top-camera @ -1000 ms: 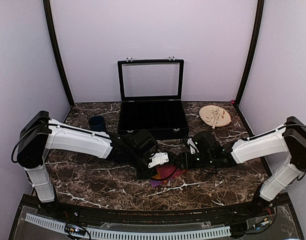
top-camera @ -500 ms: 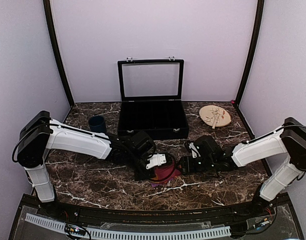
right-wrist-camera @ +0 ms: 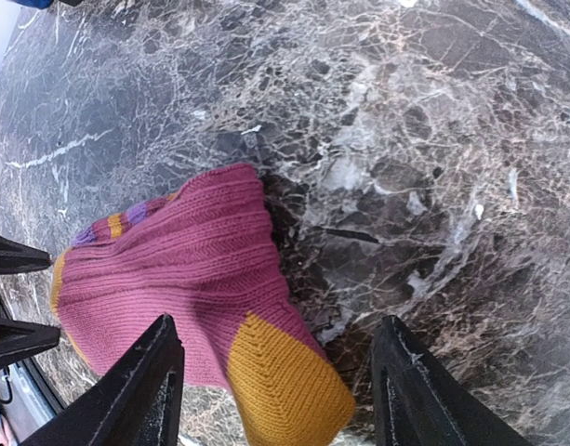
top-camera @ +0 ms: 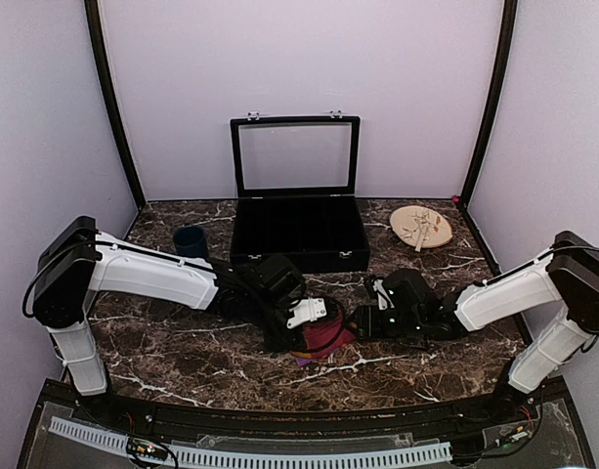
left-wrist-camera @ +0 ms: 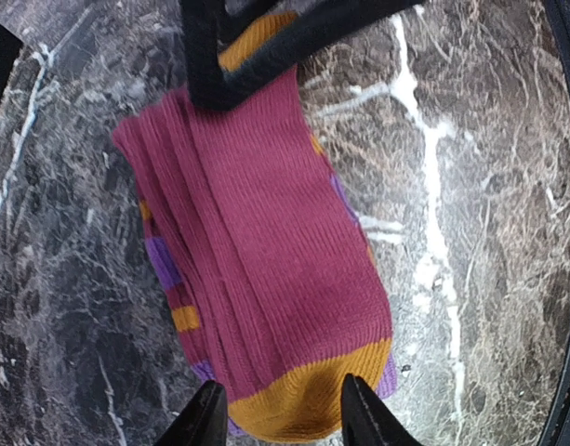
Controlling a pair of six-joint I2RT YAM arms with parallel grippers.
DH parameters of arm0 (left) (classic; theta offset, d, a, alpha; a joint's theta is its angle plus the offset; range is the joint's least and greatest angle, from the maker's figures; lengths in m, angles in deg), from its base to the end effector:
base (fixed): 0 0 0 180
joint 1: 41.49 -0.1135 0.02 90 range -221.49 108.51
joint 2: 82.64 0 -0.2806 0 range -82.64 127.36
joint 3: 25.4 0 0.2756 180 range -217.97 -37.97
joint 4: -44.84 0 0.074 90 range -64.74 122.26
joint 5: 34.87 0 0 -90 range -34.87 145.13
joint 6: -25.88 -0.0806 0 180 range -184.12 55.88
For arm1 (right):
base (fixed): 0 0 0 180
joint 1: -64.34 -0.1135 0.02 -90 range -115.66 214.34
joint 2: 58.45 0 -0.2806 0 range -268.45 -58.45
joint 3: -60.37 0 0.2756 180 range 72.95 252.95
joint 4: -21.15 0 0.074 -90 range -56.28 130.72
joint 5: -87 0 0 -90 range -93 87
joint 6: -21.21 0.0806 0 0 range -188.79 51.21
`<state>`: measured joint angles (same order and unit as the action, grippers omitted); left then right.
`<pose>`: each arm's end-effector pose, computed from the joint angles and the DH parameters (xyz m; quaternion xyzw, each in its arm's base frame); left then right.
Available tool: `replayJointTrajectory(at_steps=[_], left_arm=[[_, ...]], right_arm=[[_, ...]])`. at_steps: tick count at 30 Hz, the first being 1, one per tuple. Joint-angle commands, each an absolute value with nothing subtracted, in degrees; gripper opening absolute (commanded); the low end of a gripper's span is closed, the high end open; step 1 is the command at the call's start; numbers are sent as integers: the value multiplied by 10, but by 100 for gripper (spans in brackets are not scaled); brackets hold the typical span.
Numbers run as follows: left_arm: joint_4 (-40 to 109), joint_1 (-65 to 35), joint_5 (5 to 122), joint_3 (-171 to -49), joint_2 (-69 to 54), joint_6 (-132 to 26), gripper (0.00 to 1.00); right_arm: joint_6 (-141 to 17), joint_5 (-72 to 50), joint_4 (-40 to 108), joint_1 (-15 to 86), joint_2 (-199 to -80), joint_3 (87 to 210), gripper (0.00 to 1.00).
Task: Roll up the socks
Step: Smooth out the sock at the center of the board.
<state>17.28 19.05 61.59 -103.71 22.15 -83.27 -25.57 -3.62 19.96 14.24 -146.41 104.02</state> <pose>0.2030 -0.3778 0.1372 0.6218 0.7180 -0.1590 0.2694 0.2046 0.2461 0.0957 -0.0572 0.9157 0.2927 0.2694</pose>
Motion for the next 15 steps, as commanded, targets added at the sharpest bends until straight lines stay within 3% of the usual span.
replayJointTrajectory(at_steps=[1,15], left_arm=[[163,187,620,-1070,174,-815,44],[170,189,645,-1099,230,-782,44]], right_arm=[[-241,-31,204,127,-1464,1026,63],[-196,1,191,109,-1447,982,57]])
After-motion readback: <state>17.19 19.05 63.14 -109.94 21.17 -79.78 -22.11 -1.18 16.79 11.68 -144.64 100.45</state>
